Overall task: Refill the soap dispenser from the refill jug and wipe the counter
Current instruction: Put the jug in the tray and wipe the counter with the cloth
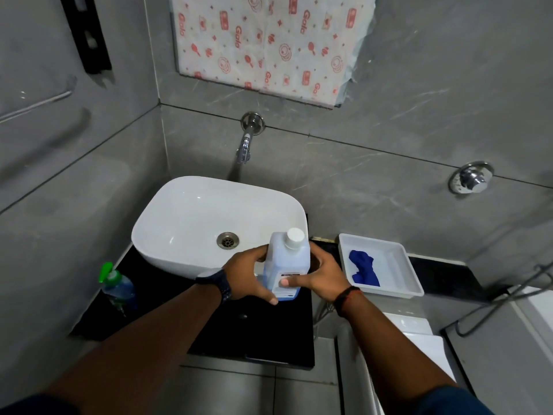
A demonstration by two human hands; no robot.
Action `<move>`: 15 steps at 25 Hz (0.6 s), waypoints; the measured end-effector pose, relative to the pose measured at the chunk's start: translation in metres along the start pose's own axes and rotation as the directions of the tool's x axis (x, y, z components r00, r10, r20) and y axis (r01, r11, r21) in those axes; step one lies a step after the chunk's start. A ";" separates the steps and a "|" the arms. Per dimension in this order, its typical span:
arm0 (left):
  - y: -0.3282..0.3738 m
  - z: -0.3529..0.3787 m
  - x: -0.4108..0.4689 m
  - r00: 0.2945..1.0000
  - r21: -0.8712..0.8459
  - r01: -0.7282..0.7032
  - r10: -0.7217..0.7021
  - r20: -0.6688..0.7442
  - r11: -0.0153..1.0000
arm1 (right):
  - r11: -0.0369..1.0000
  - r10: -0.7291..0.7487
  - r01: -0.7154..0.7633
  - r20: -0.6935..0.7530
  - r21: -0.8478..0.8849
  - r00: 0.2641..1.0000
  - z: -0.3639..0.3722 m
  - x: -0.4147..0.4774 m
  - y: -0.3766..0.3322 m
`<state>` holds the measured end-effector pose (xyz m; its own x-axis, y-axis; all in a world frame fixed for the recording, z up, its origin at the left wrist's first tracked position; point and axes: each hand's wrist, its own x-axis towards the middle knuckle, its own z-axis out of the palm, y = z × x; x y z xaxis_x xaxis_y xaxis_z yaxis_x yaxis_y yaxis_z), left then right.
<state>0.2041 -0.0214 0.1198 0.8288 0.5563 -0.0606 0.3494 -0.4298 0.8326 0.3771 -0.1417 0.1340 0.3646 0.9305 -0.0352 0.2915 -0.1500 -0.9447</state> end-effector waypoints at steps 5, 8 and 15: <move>0.010 0.006 0.029 0.993 -0.023 -0.027 0.024 -0.116 0.999 | 0.997 0.001 0.008 -0.120 0.072 0.993 -0.013 0.007 -0.005; 0.017 0.010 0.053 0.990 0.027 -0.058 0.061 -0.130 0.998 | 0.998 -0.009 -0.010 -0.306 -0.061 0.952 -0.007 0.017 -0.015; 0.050 0.062 0.156 0.978 0.129 -0.199 0.204 -0.032 0.971 | 0.955 -0.002 -0.192 -0.654 -0.225 0.756 -0.077 0.051 0.031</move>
<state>0.3777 -0.0002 0.1180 0.8684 0.4790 0.1284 0.2313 -0.6201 0.7496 0.4734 -0.1246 0.1281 0.8537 0.4855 0.1883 0.4074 -0.3974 -0.8223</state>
